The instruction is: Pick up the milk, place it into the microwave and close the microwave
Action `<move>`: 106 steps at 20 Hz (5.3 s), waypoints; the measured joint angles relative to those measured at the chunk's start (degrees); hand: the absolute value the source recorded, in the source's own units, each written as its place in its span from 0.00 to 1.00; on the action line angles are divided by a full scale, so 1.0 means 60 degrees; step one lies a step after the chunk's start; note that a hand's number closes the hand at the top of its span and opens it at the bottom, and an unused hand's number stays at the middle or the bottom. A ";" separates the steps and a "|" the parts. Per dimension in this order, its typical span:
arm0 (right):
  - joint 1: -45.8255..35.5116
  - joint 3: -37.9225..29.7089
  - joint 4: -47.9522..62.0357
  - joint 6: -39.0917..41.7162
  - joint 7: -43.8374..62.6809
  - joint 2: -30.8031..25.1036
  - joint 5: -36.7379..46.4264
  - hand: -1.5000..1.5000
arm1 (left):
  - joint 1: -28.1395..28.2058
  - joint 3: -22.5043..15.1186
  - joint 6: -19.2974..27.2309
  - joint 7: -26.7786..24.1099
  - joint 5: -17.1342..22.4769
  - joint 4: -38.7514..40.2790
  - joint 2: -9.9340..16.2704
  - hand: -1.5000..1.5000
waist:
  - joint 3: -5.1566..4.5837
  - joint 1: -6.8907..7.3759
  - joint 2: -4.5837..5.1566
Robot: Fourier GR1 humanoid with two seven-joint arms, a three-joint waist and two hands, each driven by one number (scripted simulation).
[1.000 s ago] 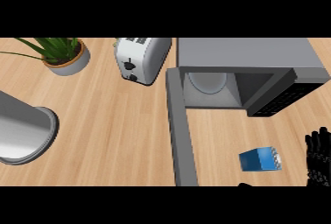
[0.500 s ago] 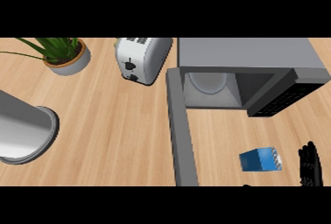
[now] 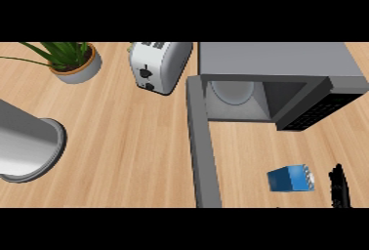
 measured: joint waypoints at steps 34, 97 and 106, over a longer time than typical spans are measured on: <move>-0.5480 -0.0971 0.8056 0.2160 -0.4276 -0.0499 -0.0707 1.00 | 0.0857 0.0531 -0.0878 -0.0314 0.1406 0.0215 0.0396 0.00 | 0.0001 0.0062 0.0058; -1.3324 -0.1421 1.3386 -0.1218 -0.1763 -0.2656 0.0115 1.00 | -0.1219 0.0512 -0.0645 0.0265 0.2709 0.0541 0.1784 0.00 | -0.0092 0.1355 0.0593; -1.3544 -0.1248 1.3213 -0.1111 -0.1672 -0.3053 0.0295 1.00 | -0.1520 0.0688 -0.0537 0.0331 0.2572 0.0660 0.2036 0.00 | 0.0096 0.1612 0.0913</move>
